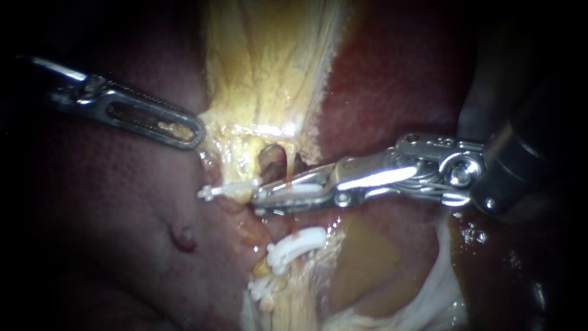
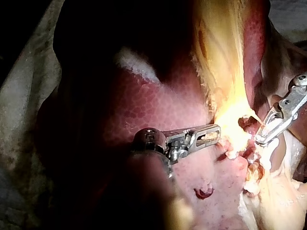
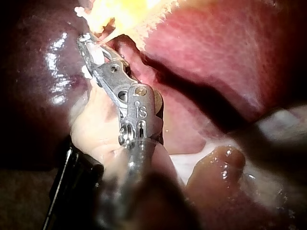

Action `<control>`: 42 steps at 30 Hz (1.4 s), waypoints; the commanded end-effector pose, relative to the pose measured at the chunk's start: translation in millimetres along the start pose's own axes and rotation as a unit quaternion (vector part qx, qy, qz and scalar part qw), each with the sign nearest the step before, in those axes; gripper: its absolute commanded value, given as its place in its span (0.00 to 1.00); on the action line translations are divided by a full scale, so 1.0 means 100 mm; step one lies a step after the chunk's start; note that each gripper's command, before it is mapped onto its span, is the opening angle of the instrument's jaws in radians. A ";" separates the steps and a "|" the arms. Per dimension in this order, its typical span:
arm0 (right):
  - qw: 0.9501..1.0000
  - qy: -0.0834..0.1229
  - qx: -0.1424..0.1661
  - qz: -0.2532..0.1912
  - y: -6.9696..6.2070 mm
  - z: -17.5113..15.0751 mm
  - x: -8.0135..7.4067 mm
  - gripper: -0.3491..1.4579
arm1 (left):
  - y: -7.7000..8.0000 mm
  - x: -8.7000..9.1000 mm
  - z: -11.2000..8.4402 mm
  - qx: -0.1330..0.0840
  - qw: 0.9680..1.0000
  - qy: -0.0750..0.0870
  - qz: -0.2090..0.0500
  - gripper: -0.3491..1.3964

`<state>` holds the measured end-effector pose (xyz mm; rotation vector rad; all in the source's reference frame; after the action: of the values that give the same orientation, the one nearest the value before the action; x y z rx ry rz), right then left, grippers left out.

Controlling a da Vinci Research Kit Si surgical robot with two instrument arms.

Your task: Going back third clip right tube

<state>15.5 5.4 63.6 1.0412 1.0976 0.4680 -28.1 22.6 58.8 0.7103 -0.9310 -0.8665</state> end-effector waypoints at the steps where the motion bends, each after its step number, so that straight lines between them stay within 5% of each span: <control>1: 1.000 0.000 0.000 0.000 0.000 0.000 0.000 0.00 | 0.000 0.000 0.000 0.000 1.000 0.000 0.000 0.00; 8: 1.000 0.000 0.002 -0.002 -0.002 0.001 -0.003 0.00 | 0.000 0.000 0.000 0.000 1.000 0.000 0.000 0.00; 12: 1.000 0.017 0.006 -0.007 0.000 0.005 -0.007 0.31 | 0.000 0.000 0.000 0.000 1.000 0.000 0.000 0.00; 16: 0.999 0.033 -0.023 -0.022 0.005 0.009 -0.007 0.43 | 0.000 0.000 0.000 0.000 1.000 0.000 0.000 0.00; 25: 0.994 0.043 -0.071 -0.075 0.021 0.009 -0.020 0.45 | 0.000 0.000 0.000 0.000 1.000 0.000 0.000 0.00; 32: 0.984 0.011 -0.133 -0.115 0.035 0.010 -0.027 0.47 | 0.000 0.001 0.000 0.000 1.000 0.000 0.000 0.00; 42: 0.978 0.008 -0.144 -0.148 0.039 -0.003 -0.030 0.47 | 0.000 0.001 -0.002 0.000 1.000 0.000 0.000 0.00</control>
<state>14.5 5.1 68.3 0.6070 1.1409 0.3739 -27.9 22.5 58.8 0.7099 -0.9304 -0.8658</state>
